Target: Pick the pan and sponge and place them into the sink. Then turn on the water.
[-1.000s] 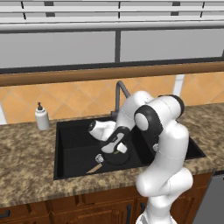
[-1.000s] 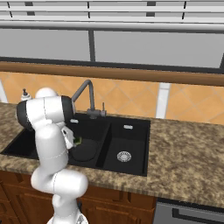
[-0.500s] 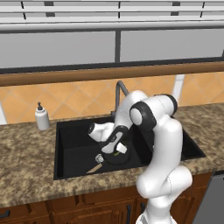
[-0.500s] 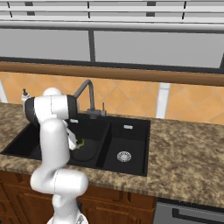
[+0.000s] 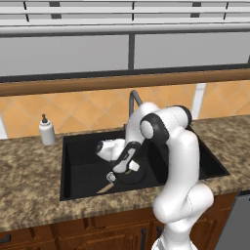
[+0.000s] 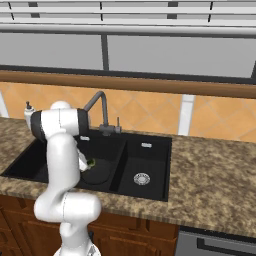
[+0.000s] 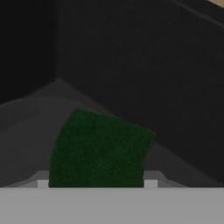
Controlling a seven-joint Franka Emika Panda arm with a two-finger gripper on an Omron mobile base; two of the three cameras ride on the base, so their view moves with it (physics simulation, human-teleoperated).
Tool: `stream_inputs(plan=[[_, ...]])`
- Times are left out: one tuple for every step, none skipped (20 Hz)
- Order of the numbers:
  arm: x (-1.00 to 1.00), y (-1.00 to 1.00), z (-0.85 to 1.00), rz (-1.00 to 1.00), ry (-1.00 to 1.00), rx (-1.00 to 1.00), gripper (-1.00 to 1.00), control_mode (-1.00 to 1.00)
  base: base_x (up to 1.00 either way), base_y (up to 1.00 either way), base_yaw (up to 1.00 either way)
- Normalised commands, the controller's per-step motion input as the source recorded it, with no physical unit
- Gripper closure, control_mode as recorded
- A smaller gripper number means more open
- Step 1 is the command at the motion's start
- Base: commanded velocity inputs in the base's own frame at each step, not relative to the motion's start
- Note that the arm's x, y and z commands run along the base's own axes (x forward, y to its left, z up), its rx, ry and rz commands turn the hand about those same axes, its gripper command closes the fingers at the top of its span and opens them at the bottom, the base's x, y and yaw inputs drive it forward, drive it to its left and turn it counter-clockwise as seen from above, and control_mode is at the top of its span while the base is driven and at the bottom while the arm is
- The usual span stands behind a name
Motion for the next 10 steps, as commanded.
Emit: stream_inputs(plan=[[-0.24,0.34,-0.49,-0.10,-0.23,-0.10,1.00,-1.00,0.00,0.00,0.00],[-0.26,0.33,-0.49,-0.09,-0.24,-0.09,1.00,-1.00,0.00,0.00,0.00],[-0.27,0.32,-0.49,-0.09,-0.25,-0.09,1.00,-1.00,0.00,0.00,0.00],[-0.29,0.34,-0.49,-0.10,-0.25,-0.10,1.00,-1.00,0.00,0.00,0.00],[-0.25,0.34,-0.49,-0.10,-0.25,-0.10,1.00,-1.00,0.00,0.00,0.00],[-0.25,0.36,-0.49,-0.10,-0.25,-0.11,1.00,-1.00,0.00,0.00,0.00],[-0.21,0.39,-0.49,-0.10,-0.23,-0.11,-1.00,-1.00,0.00,0.00,0.00],[-0.19,0.40,-0.49,-0.10,-0.22,-0.11,-1.00,-1.00,0.00,0.00,0.00],[-0.17,0.38,-0.49,-0.10,-0.20,-0.11,-1.00,-1.00,0.00,0.00,0.00],[-0.17,0.32,-0.47,-0.11,-0.20,-0.11,-1.00,-1.00,0.00,0.00,0.00]])
